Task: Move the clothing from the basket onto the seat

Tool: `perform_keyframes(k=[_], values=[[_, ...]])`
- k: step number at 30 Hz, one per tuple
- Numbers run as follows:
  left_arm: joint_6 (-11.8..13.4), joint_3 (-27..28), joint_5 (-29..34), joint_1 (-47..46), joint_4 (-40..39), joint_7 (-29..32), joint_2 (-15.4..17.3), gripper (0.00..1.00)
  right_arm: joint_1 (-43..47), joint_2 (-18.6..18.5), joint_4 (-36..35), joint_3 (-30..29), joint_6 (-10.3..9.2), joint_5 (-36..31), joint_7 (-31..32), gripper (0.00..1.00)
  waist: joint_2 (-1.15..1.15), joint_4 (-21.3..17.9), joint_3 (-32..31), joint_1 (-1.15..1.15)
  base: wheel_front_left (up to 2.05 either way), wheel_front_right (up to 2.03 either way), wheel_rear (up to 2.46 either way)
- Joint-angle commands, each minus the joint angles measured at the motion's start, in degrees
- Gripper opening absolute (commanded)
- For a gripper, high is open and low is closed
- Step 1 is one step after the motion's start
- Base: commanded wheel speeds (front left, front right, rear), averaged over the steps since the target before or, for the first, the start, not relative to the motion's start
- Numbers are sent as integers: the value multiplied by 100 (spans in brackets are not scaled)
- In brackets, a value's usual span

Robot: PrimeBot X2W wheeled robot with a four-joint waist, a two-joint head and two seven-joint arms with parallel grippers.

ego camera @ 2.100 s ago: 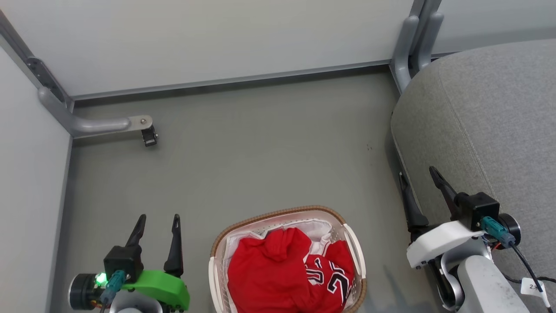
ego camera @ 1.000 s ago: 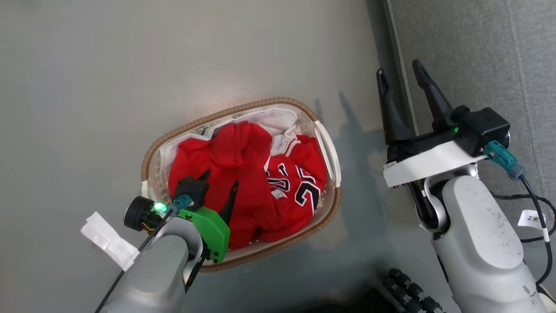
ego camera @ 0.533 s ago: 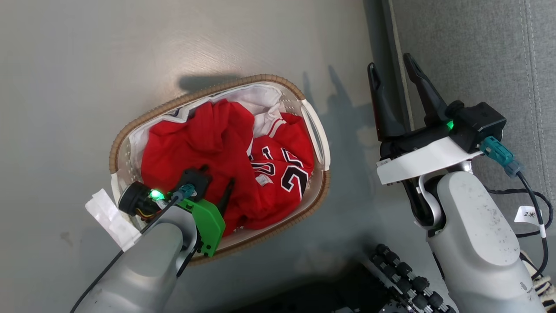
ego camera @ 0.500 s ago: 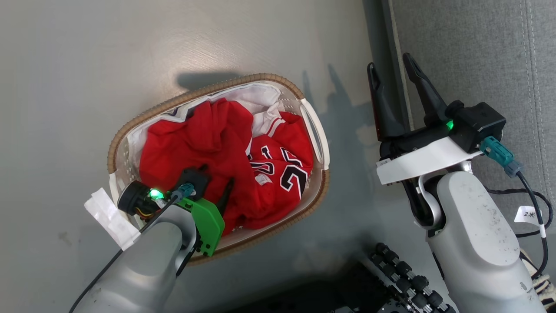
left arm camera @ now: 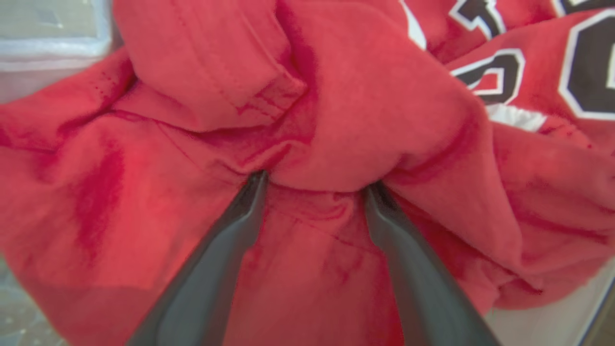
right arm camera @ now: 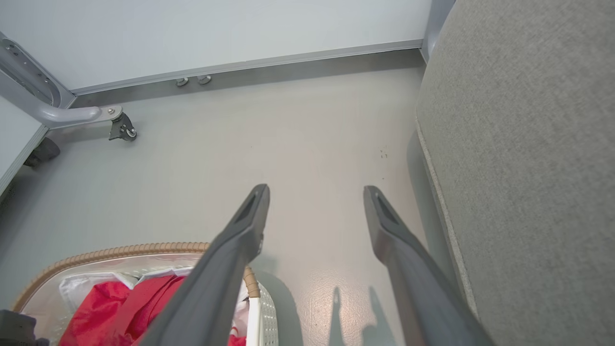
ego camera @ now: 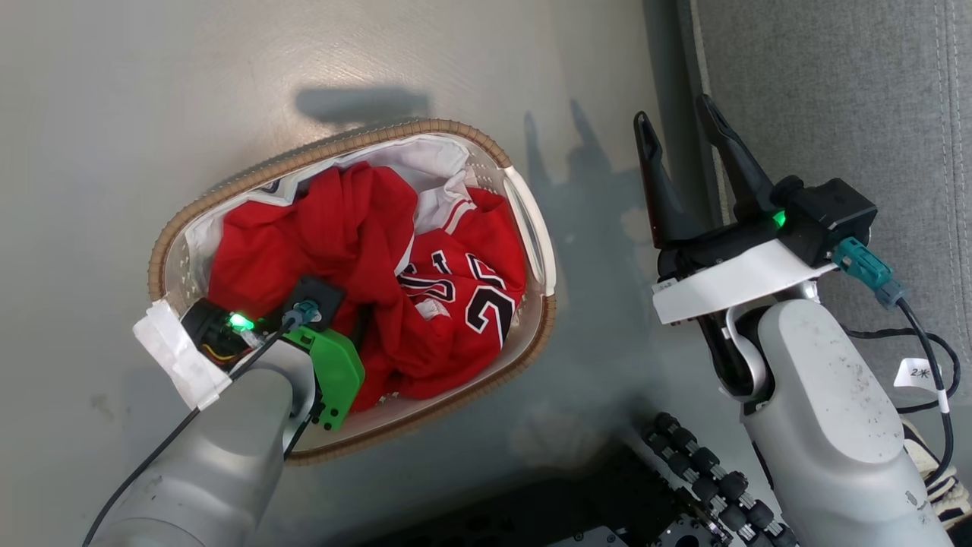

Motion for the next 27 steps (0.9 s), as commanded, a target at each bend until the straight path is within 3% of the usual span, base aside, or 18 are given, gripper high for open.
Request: perform_keyframes(k=[1, 16, 17, 18, 27], values=[[17, 1, 6, -109, 59, -1, -9, 100, -69, -13, 23, -4, -4, 26, -13, 100, 0, 8, 24, 0, 0, 0, 0], [16, -225, 52, -214, 422, 360, -111, 100, -79, -12, 96, 37, -4, 91, -13, 100, 0, 10, 74, 0, 0, 0, 0], [15, -237, 52, -218, 427, 383, -110, 82, -82, -13, 101, 40, -4, 94, -13, 100, 0, 9, 71, 0, 0, 0, 0], [13, -252, 54, -218, 433, 393, -109, 0, -84, -13, 108, 45, -4, 98, -13, 100, 0, 7, 61, 0, 0, 0, 0], [56, -278, -3, -83, 444, 208, -145, 0, -8, -13, 221, 30, -4, 146, -13, 100, 0, 63, -310, 0, 0, 0, 0]])
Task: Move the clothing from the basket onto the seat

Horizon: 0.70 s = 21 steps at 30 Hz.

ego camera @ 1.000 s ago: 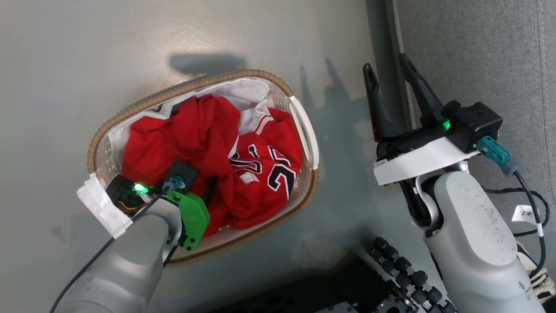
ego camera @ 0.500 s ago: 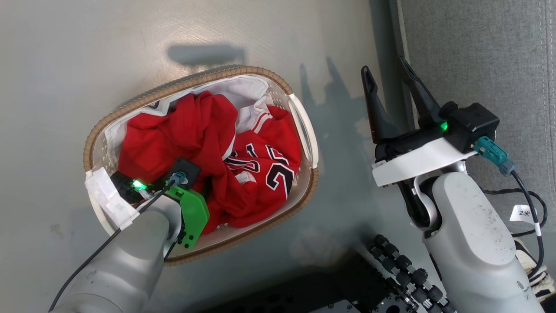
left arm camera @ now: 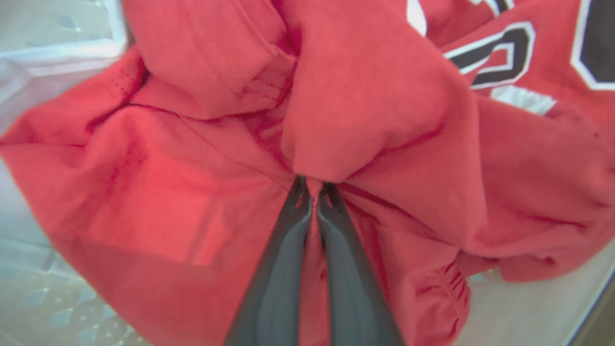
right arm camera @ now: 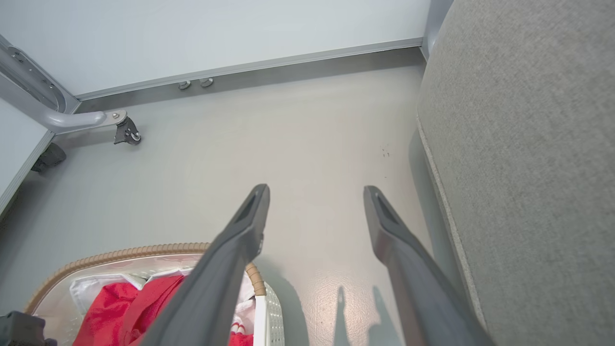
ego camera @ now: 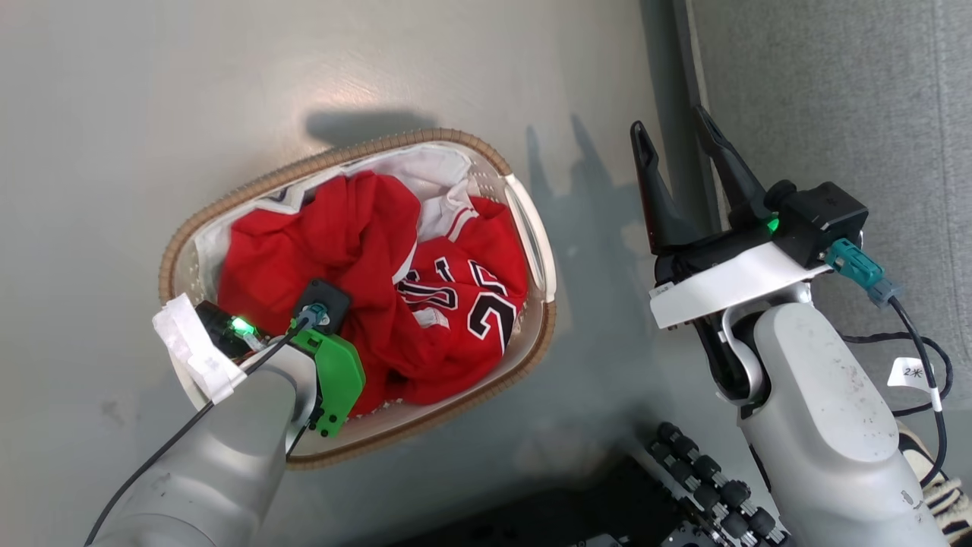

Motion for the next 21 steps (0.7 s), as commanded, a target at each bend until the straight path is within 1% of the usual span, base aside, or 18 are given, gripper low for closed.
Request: perform_keyframes(k=[1, 5, 9, 13, 16, 21], values=[[32, 12, -44, 97, 7, -58, -10, 0, 33, -14, 36, -12, -4, 27, -13, 100, 0, 52, -250, 0, 0, 0, 0], [13, 56, -114, 208, -30, -158, -72, 0, 162, -16, 119, -13, -4, 27, -13, 100, 0, 131, -647, 0, 0, 0, 0], [-20, 92, -163, 379, -279, -242, -133, 0, 301, -18, 216, -54, -4, -5, -13, 100, 0, 260, -1130, 0, 0, 0, 0], [-35, 266, -99, 587, -855, -244, -110, 0, 492, -19, 329, -147, -4, -80, -13, 100, 0, 445, -1633, 0, 0, 0, 0], [21, 437, -8, 849, -1292, -246, -70, 0, 655, -20, 405, -195, -4, -116, -13, 100, 0, 561, -2009, 0, 0, 0, 0], [80, 882, 227, 1404, -2021, -247, -1, 0, 931, -20, 508, -272, -4, -118, -13, 100, 0, 727, -2654, 0, 0, 0, 0]])
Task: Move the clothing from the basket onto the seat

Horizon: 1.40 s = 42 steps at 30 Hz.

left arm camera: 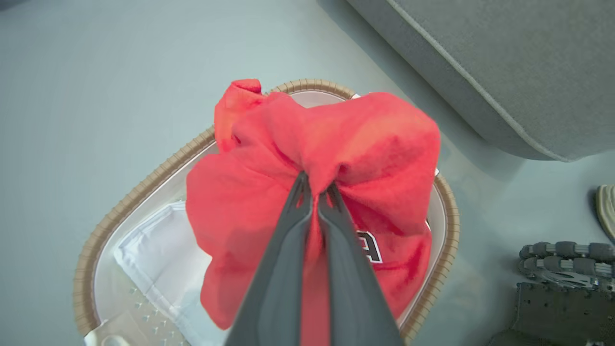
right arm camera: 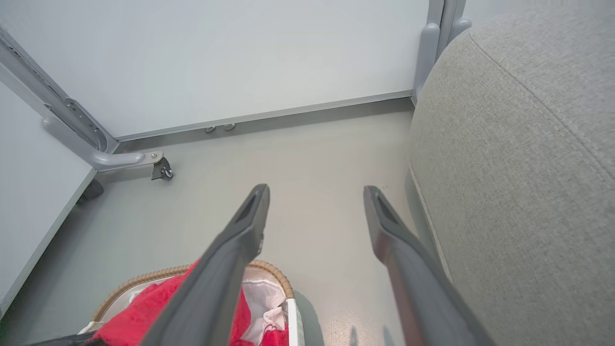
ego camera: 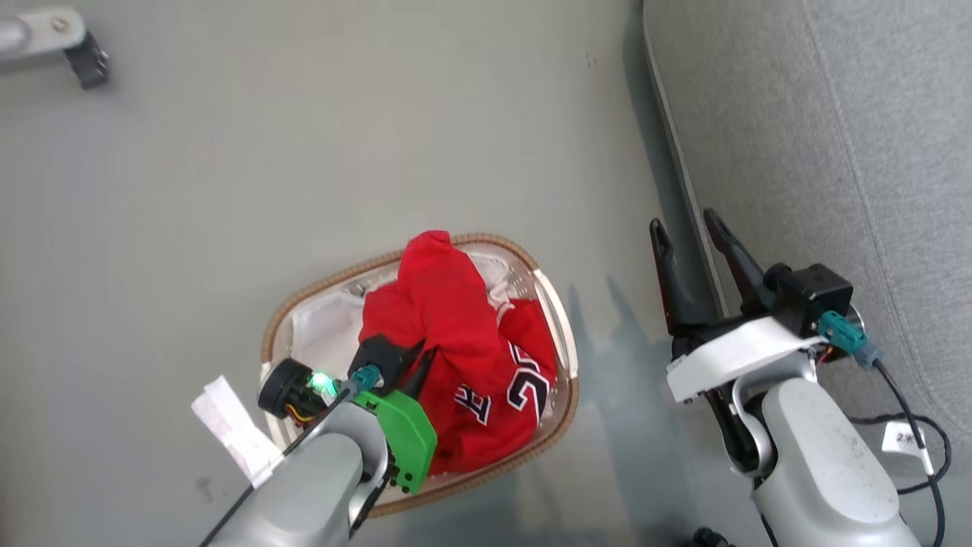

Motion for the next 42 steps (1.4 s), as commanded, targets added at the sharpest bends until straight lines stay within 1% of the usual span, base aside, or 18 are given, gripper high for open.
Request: perform_keyframes(k=[1, 7, 13, 17, 23, 28, 33, 42], values=[[19, 117, 86, 213, -140, -31, 36, 0, 163, -29, 43, -20, -4, -15, -13, 100, 0, 352, -832, 0, 0, 0, 0], [19, 852, 340, 817, -930, -27, 3, 0, 482, -53, 91, -12, -4, 49, -13, 100, 0, 464, -1453, 0, 0, 0, 0], [-50, 1590, 568, 1294, -1702, -27, -95, 0, 753, -73, 114, -12, -4, 76, -13, 100, 0, 515, -1880, 0, 0, 0, 0], [-94, 1995, 764, 1534, -2168, -28, -158, 0, 928, -74, 138, 61, -4, 74, -13, 100, 0, 531, -2131, 0, 0, 0, 0], [-143, 2438, 958, 1741, -2820, -29, -255, 0, 1167, -70, 173, 92, -4, 100, -13, 100, 0, 563, -2480, 0, 0, 0, 0], [-143, 2644, 939, 1844, -3222, -28, -307, 0, 1347, -81, 204, 162, -4, 100, -13, 100, 0, 593, -2726, 0, 0, 0, 0], [-146, 2576, 826, 1785, -3489, -28, -333, 0, 1456, -101, 218, 236, -4, 120, -13, 100, 0, 616, -2808, 0, 0, 0, 0], [-147, 2486, 771, 1598, -3799, -28, -349, 0, 1416, -93, 285, 366, -4, 173, -13, 100, 0, 603, -2755, 0, 0, 0, 0]])
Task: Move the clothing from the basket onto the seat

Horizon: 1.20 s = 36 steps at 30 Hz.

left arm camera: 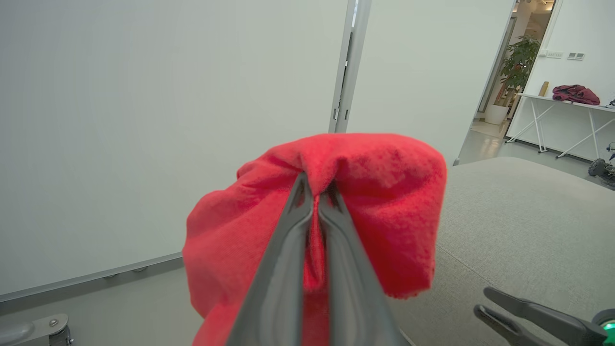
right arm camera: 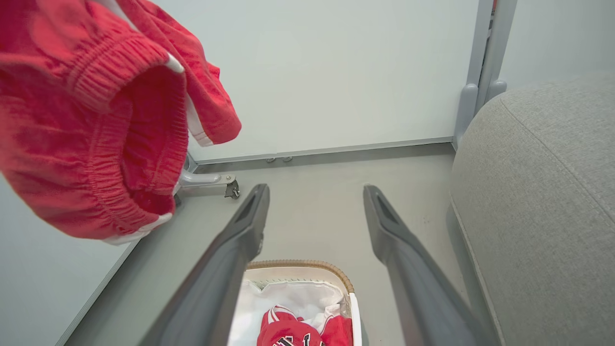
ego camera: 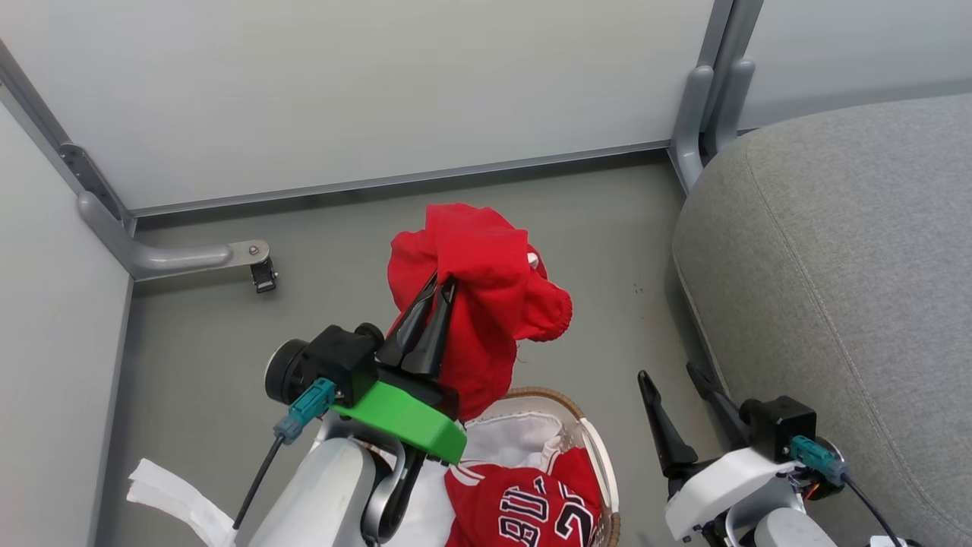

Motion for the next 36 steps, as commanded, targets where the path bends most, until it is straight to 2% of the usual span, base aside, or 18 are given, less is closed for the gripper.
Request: perform_keyframes(k=[1, 7, 14, 21, 25, 36], values=[[-14, 6, -36, -95, -24, -23, -1, 0, -20, -26, 41, 67, -4, 57, -13, 100, 0, -10, 8, 1, 0, 0, 0], [-13, -18, -41, -116, -33, -23, -4, 0, -431, -172, -53, 670, -4, 177, -13, 100, 0, -33, 102, 1, 0, 0, 0], [-13, -42, -5, -157, 48, -23, -4, 0, -1311, -668, -506, 1721, -4, 212, -13, 100, 0, -29, 204, 1, 0, 0, 0], [-14, -106, -81, -179, 55, -23, -6, 0, -1824, -895, -665, 2376, -5, 220, -13, 100, 0, -12, 212, 1, 0, 0, 0], [-14, -197, -118, -172, 18, -23, -6, 0, -2063, -845, -420, 2667, -5, 285, -13, 100, 0, 20, 214, 1, 0, 0, 0], [-14, -763, -422, -242, -86, -23, -5, 0, -2764, -502, 989, 3402, -5, 593, -13, 100, 0, 233, 230, 1, 0, 0, 0]])
